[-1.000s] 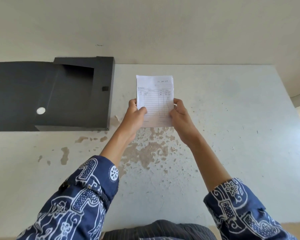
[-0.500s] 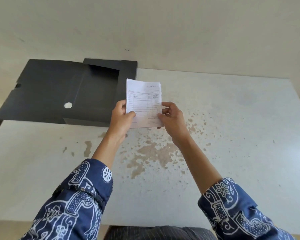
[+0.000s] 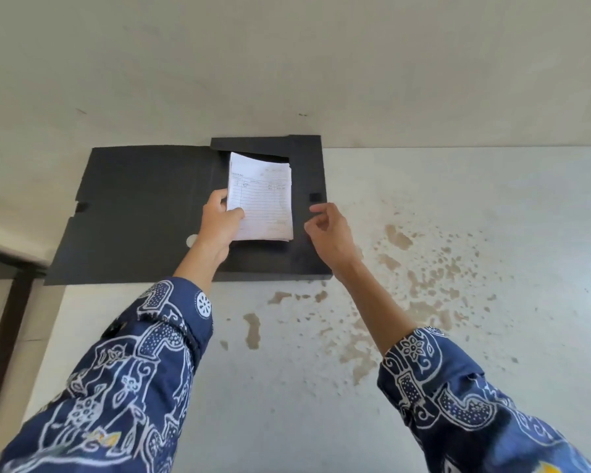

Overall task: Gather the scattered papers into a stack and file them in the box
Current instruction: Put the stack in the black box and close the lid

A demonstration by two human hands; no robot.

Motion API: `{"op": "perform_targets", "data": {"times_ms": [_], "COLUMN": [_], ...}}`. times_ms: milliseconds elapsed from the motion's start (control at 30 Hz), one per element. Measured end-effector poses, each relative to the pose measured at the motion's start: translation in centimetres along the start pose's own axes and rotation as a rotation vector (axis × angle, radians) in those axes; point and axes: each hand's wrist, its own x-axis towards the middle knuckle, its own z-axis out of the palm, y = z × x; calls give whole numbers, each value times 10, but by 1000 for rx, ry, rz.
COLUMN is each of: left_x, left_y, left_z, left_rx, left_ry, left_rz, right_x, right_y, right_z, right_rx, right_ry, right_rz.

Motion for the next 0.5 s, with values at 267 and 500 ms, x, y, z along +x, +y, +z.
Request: {"op": "perform_targets", "data": {"times_ms": [267, 500], "left_x": [58, 68], "left_y": [-14, -28], "left_z": [-8, 27], "left_rx": [69, 113], "left_ry": [-28, -114], "left_rz": [-40, -80], "right_x": [35, 35], "right_y": [17, 28], "right_z": [26, 38], "right_rx": [-425, -435], "right_ry": [91, 136], "right_rz": [-74, -95]}}
